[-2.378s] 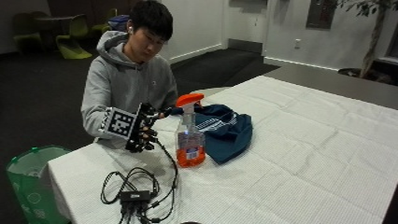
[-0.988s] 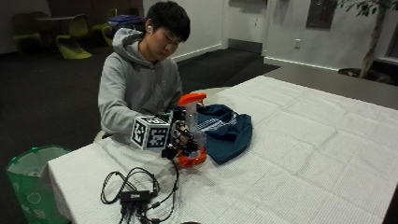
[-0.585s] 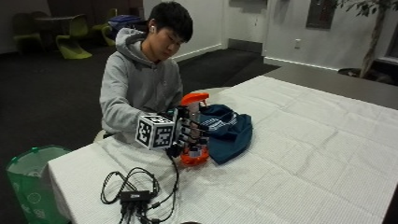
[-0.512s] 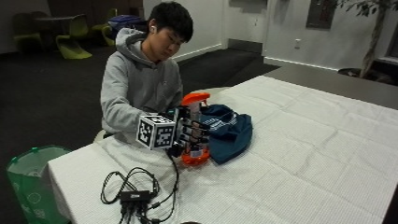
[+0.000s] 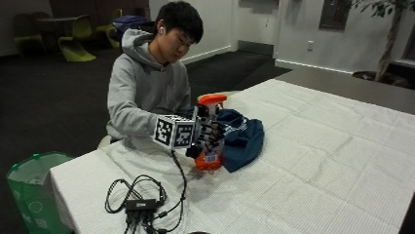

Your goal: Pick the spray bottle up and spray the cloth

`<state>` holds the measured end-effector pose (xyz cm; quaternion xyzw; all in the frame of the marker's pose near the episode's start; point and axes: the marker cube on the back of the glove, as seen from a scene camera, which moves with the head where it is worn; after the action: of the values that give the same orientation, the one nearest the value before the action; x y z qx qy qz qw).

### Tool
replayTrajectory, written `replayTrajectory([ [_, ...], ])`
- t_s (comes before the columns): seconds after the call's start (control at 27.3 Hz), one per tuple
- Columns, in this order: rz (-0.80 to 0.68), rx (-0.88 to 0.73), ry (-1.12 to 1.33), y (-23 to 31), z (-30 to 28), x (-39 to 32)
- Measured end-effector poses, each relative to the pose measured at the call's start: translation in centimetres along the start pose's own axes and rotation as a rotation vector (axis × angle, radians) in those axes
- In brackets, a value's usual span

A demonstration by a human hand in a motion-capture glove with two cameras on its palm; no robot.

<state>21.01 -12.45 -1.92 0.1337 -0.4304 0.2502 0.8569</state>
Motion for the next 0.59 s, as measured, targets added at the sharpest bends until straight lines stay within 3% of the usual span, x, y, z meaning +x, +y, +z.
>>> replayTrajectory([
  [0.4,-0.033,0.084,0.133,-2.0,1.5,-1.7],
  [0.59,-0.068,0.043,0.268,-2.4,3.1,-3.0],
])
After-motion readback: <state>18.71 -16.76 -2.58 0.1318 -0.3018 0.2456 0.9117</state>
